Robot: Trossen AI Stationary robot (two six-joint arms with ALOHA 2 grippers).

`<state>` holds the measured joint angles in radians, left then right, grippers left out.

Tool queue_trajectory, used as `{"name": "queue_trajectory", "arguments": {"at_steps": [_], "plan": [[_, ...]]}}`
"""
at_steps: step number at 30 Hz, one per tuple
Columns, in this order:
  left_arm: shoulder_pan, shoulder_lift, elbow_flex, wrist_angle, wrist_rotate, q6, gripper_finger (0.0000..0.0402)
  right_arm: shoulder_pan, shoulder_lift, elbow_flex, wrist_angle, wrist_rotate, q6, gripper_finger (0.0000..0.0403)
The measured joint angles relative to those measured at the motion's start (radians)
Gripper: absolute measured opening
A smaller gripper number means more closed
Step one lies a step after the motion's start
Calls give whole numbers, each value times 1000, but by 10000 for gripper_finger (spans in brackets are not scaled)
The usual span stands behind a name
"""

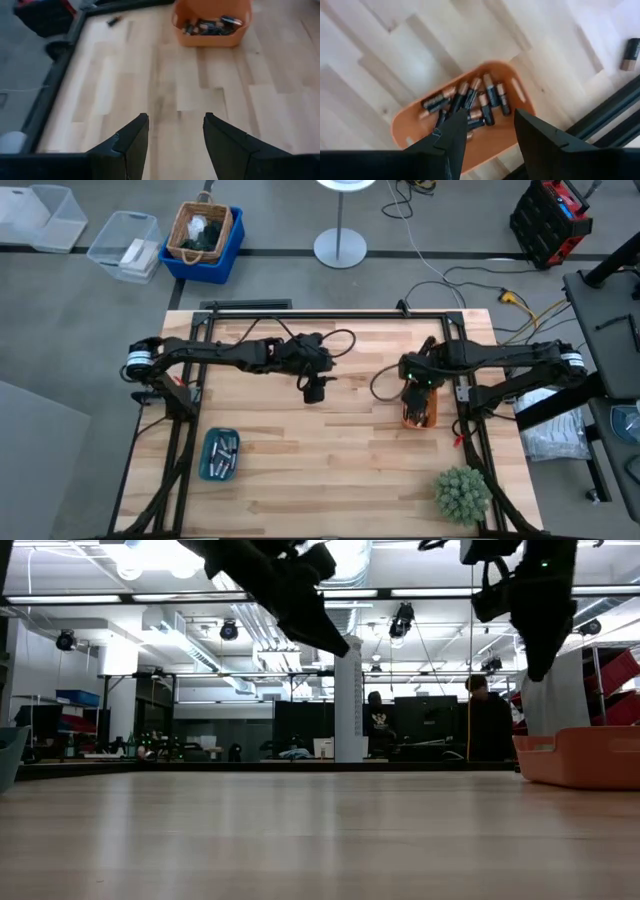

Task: Sort batteries
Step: Put the black battery into the orange bin

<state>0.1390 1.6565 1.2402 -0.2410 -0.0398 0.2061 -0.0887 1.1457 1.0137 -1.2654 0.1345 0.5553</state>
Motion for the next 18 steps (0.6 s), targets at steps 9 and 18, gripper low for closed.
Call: {"name": "queue_trajectory", "arguments": {"at_steps": [9,18], "plan": [[0,-150,-119,46,-32,21,169,-218,2,90,58,7,-98,122],[0,-374,-276,120,-107,-10,169,-525,7,118,170,-25,-234,97]]}}
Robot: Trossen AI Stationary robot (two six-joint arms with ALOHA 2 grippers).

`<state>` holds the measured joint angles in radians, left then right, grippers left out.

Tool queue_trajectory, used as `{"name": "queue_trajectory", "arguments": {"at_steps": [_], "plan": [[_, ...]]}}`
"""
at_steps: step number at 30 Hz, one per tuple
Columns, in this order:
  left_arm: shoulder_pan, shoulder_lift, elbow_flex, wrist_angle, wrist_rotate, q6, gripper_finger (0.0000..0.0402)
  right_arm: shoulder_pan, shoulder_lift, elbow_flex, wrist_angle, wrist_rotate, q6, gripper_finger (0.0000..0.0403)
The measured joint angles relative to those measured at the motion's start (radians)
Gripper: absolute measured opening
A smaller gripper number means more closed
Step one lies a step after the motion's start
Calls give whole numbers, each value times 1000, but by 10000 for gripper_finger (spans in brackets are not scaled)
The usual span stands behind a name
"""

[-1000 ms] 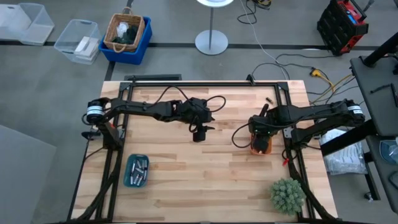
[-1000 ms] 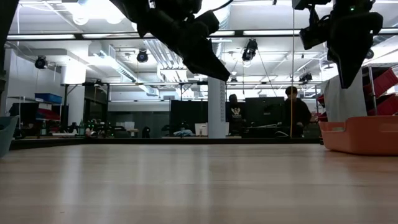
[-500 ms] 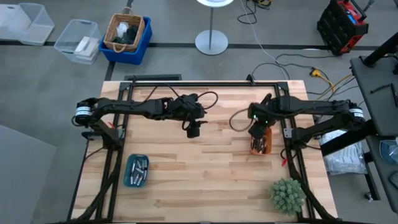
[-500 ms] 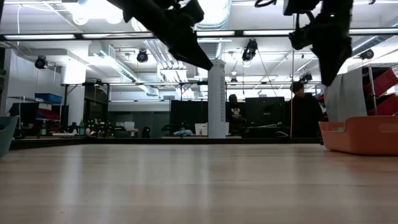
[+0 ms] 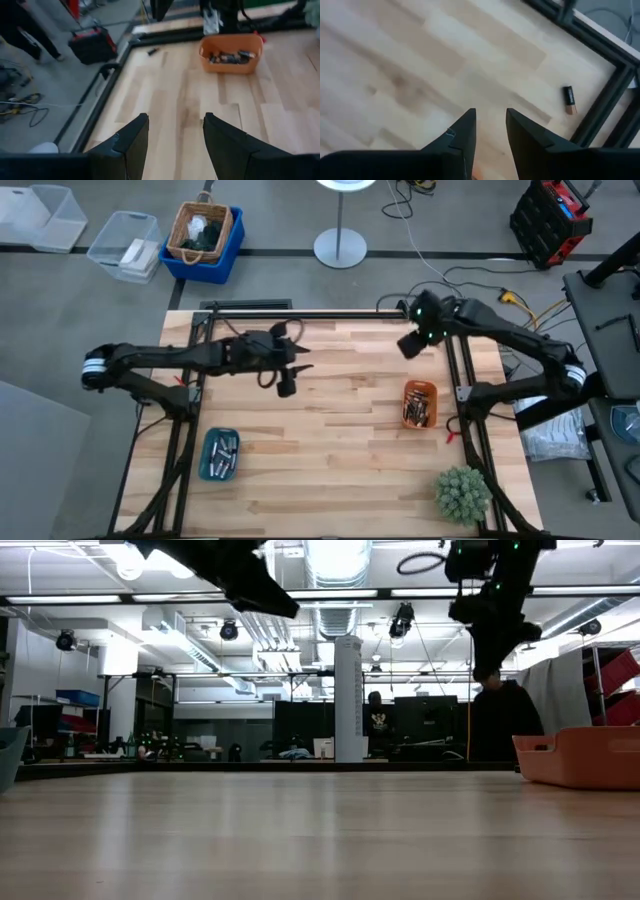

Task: Sort batteries
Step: Put the black battery into the orange bin

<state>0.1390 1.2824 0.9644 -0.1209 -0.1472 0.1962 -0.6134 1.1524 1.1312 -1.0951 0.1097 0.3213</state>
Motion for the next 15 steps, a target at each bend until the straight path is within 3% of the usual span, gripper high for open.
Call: {"name": "queue_trajectory", "arguments": {"at_steps": [7,15], "plan": [[0,-171,-133,128,-4,-7,169,-227,101,-3,44,-58,-48,80],[0,-319,-214,163,-4,-32,169,-360,283,5,63,-58,-122,68]]}}
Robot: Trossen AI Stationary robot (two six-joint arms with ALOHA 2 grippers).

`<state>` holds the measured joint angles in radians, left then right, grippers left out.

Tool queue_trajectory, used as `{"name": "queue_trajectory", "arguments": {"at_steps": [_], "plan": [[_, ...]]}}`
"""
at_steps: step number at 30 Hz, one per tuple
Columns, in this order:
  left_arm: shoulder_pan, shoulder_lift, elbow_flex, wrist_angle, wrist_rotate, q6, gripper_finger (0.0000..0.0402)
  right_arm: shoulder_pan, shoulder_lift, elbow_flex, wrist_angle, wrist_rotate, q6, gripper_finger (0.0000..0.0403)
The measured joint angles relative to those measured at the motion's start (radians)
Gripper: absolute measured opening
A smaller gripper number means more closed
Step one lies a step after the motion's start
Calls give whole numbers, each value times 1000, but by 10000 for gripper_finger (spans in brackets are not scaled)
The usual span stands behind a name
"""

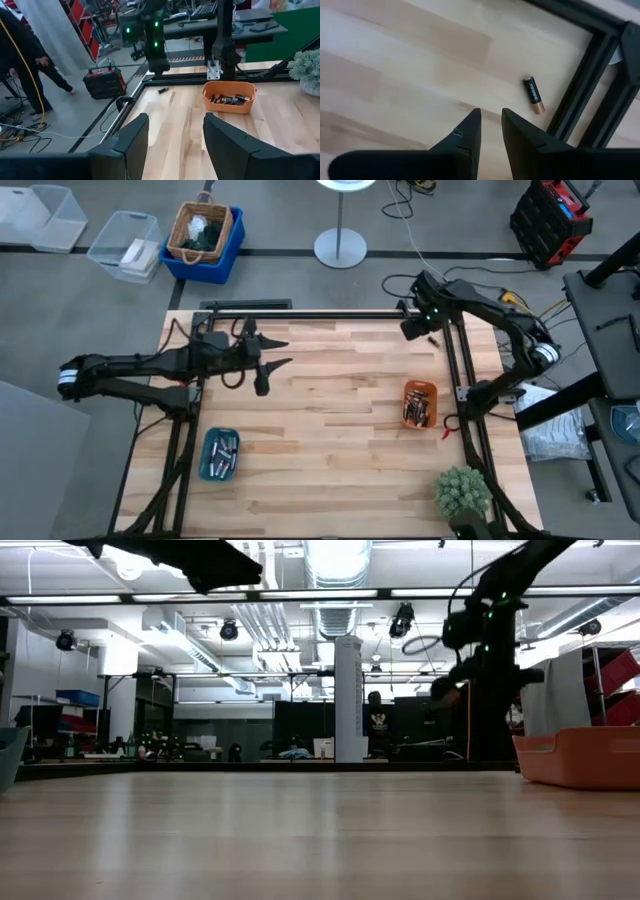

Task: Sort batteries
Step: Put the black battery into the orange bin

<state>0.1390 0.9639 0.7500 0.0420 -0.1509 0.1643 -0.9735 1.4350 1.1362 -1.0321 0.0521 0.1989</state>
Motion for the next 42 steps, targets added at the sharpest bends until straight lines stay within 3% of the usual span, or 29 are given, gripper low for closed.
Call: {"name": "queue_trajectory", "arguments": {"at_steps": [9,22,34,42], "plan": [[0,-89,-54,-8,0,-20,169,-64,127,0,-3,0,-43,88],[0,-100,-57,-9,0,-35,169,-68,137,6,-9,0,-37,106],[0,-76,-57,1,0,-35,169,-52,97,5,-35,0,-64,63],[0,92,-57,261,7,39,150,27,-48,-3,-85,30,-31,13]]}}
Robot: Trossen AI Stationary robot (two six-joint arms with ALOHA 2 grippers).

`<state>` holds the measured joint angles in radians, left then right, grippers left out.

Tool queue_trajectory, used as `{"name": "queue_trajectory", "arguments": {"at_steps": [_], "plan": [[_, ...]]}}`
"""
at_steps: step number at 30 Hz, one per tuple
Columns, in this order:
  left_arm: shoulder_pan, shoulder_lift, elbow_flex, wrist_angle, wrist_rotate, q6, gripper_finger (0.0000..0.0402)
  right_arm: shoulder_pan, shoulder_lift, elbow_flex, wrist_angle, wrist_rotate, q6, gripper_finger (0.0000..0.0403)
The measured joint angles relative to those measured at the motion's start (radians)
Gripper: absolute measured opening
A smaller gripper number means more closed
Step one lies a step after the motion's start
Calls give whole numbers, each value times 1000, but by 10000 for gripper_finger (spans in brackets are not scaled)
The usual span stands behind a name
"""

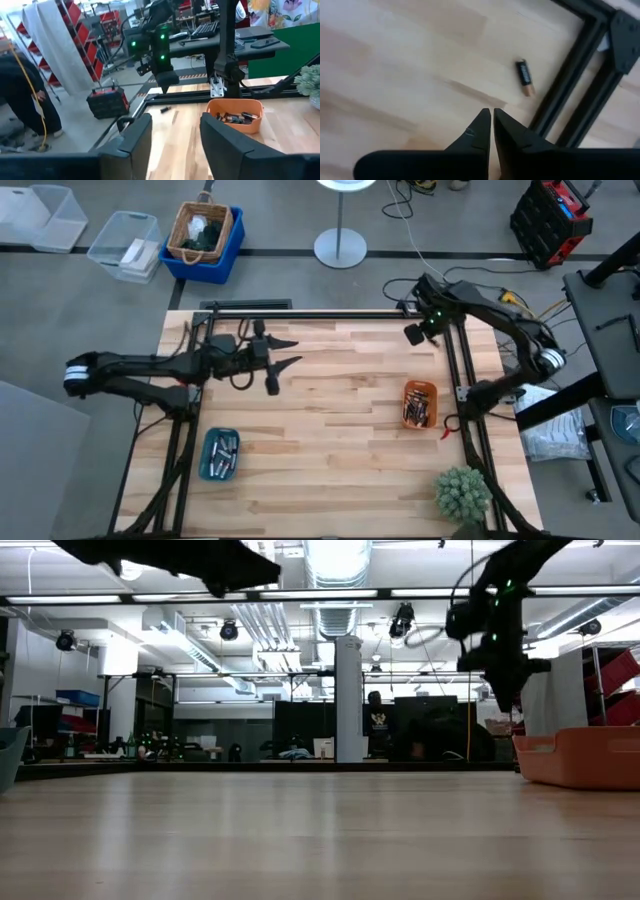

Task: Sort batteries
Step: Put the black battery into the orange bin

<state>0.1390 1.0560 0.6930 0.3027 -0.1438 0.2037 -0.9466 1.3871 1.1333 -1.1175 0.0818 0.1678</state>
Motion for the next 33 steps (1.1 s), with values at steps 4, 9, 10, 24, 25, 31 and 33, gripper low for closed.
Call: {"name": "queue_trajectory", "arguments": {"at_steps": [4,9,10,24,25,31,33], "plan": [[3,107,6,115,3,33,104,97,-115,-13,0,-3,52,13],[6,232,76,123,2,41,14,237,-248,-49,-6,-2,161,13],[6,256,90,123,2,42,9,261,-269,-60,-7,-3,187,13],[8,303,180,89,-16,88,0,426,-210,-142,2,48,377,12],[8,293,180,87,-34,99,0,427,-186,-135,8,49,391,12],[10,221,168,50,-102,140,0,431,-11,-84,165,41,411,12],[9,190,164,16,-109,140,0,434,49,-54,198,38,416,12]]}}
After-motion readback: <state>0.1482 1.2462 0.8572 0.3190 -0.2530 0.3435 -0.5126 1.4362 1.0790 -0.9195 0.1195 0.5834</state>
